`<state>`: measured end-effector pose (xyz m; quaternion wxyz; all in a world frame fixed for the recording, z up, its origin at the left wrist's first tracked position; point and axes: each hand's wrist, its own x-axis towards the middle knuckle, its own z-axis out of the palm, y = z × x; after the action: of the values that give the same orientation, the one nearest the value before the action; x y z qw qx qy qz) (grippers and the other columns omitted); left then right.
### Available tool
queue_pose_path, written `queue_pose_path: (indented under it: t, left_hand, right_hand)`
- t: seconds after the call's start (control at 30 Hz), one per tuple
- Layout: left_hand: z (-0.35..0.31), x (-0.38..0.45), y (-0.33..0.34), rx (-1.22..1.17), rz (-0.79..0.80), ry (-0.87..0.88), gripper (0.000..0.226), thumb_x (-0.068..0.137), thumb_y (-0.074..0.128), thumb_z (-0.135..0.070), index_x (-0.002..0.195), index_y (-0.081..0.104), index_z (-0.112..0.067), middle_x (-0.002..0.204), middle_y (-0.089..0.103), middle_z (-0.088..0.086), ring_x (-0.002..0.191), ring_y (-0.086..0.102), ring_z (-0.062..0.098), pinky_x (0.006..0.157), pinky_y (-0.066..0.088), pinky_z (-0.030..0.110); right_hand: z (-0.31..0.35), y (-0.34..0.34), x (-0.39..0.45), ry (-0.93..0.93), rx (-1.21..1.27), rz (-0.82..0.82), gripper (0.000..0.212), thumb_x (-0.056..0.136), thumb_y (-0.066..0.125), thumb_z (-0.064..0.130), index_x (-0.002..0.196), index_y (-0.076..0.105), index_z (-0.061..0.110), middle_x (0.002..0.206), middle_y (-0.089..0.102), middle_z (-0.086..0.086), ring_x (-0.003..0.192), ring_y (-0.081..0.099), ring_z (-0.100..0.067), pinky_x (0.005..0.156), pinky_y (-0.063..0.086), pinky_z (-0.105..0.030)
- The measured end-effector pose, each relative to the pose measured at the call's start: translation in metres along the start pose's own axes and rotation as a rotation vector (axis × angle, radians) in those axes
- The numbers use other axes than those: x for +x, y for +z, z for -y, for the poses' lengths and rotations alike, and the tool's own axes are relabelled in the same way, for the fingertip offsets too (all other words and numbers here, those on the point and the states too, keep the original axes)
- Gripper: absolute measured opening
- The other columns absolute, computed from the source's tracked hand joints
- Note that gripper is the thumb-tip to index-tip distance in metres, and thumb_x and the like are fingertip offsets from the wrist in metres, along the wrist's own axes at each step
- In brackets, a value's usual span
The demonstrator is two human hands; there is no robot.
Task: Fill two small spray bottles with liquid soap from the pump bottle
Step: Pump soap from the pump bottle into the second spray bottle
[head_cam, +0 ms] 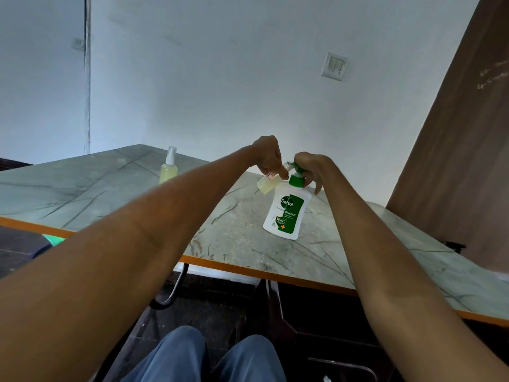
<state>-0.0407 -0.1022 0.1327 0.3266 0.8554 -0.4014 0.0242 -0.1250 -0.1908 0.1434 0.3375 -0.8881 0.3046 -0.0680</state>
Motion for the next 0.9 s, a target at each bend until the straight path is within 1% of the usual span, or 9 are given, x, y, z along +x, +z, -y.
queue_pose_path:
  t: [0.03, 0.1, 0.2, 0.3, 0.43, 0.57, 0.63, 0.77, 0.9]
  left_hand:
    - [-0.0004, 0.0000, -0.0001, 0.008, 0.002, 0.001, 0.044, 0.064, 0.083, -0.028, 0.093, 0.071, 0.002, 0.083, 0.067, 0.010, 0.054, 0.057, 0.012, 0.051, 0.049, 0.014]
    - [0.0002, 0.0004, 0.0001, 0.025, 0.019, -0.003, 0.044, 0.063, 0.084, -0.027, 0.094, 0.071, 0.002, 0.080, 0.066, 0.009, 0.053, 0.057, 0.012, 0.053, 0.051, 0.016]
    - [0.0018, 0.0014, 0.0016, 0.023, 0.035, -0.007, 0.045, 0.064, 0.084, -0.025, 0.096, 0.070, 0.003, 0.081, 0.065, 0.010, 0.055, 0.058, 0.014, 0.055, 0.052, 0.018]
    - [0.0015, 0.0017, 0.0020, 0.021, 0.027, -0.004, 0.044, 0.065, 0.083, -0.026, 0.095, 0.070, 0.003, 0.082, 0.066, 0.010, 0.055, 0.058, 0.013, 0.055, 0.051, 0.017]
    - [-0.0011, 0.0007, -0.0009, 0.013, 0.022, -0.005, 0.045, 0.065, 0.083, -0.026, 0.095, 0.070, 0.003, 0.084, 0.066, 0.011, 0.055, 0.059, 0.013, 0.052, 0.051, 0.015]
    - [-0.0017, 0.0017, -0.0008, 0.014, 0.019, -0.005, 0.045, 0.065, 0.083, -0.027, 0.096, 0.070, 0.003, 0.085, 0.066, 0.011, 0.057, 0.059, 0.013, 0.052, 0.050, 0.015]
    - [0.0002, 0.0019, -0.0006, 0.007, 0.013, -0.004, 0.045, 0.065, 0.083, -0.026, 0.095, 0.070, 0.004, 0.084, 0.066, 0.011, 0.056, 0.059, 0.013, 0.055, 0.052, 0.017]
    - [0.0025, 0.0017, 0.0024, 0.023, 0.027, 0.000, 0.044, 0.064, 0.083, -0.027, 0.094, 0.071, 0.003, 0.083, 0.067, 0.011, 0.057, 0.059, 0.013, 0.055, 0.051, 0.016]
    - [0.0027, 0.0010, 0.0029, 0.010, 0.027, -0.004, 0.045, 0.064, 0.083, -0.027, 0.096, 0.071, 0.003, 0.085, 0.067, 0.010, 0.061, 0.060, 0.015, 0.058, 0.053, 0.018]
  right_hand:
    - [0.0001, 0.0005, -0.0006, -0.003, -0.007, -0.005, 0.029, 0.097, 0.018, 0.011, 0.075, 0.038, 0.008, 0.084, 0.048, -0.010, 0.122, 0.049, -0.028, 0.073, 0.034, -0.038]
    - [-0.0009, 0.0030, -0.0009, -0.001, -0.009, -0.011, 0.024, 0.098, 0.019, 0.012, 0.091, 0.041, 0.004, 0.116, 0.055, -0.016, 0.127, 0.046, -0.028, 0.076, 0.034, -0.038]
    - [-0.0027, 0.0064, 0.0002, 0.004, 0.027, 0.001, 0.021, 0.098, 0.019, 0.012, 0.101, 0.038, 0.003, 0.139, 0.044, -0.019, 0.129, 0.043, -0.028, 0.084, 0.037, -0.038]
    - [-0.0045, 0.0051, 0.0028, 0.008, 0.071, 0.006, 0.022, 0.098, 0.019, 0.011, 0.101, 0.039, 0.002, 0.139, 0.044, -0.020, 0.129, 0.043, -0.029, 0.079, 0.033, -0.036]
    - [-0.0033, 0.0022, 0.0030, -0.012, 0.065, -0.014, 0.029, 0.097, 0.020, 0.010, 0.075, 0.038, 0.006, 0.123, 0.051, -0.018, 0.127, 0.046, -0.029, 0.076, 0.035, -0.038]
    - [-0.0022, 0.0020, 0.0007, -0.015, 0.040, -0.016, 0.030, 0.096, 0.019, 0.010, 0.071, 0.036, 0.008, 0.114, 0.051, -0.019, 0.127, 0.046, -0.030, 0.075, 0.035, -0.038]
    - [-0.0019, 0.0032, 0.0006, -0.025, 0.039, -0.015, 0.030, 0.097, 0.019, 0.011, 0.075, 0.038, 0.006, 0.117, 0.051, -0.019, 0.128, 0.045, -0.029, 0.077, 0.034, -0.038]
    - [-0.0041, 0.0057, -0.0026, -0.005, 0.045, -0.015, 0.023, 0.098, 0.019, 0.013, 0.102, 0.039, 0.002, 0.138, 0.046, -0.018, 0.128, 0.044, -0.028, 0.078, 0.033, -0.036]
    - [-0.0062, 0.0052, -0.0008, -0.010, 0.066, -0.010, 0.029, 0.097, 0.020, 0.011, 0.109, 0.044, 0.001, 0.137, 0.045, -0.020, 0.128, 0.044, -0.031, 0.080, 0.035, -0.037]
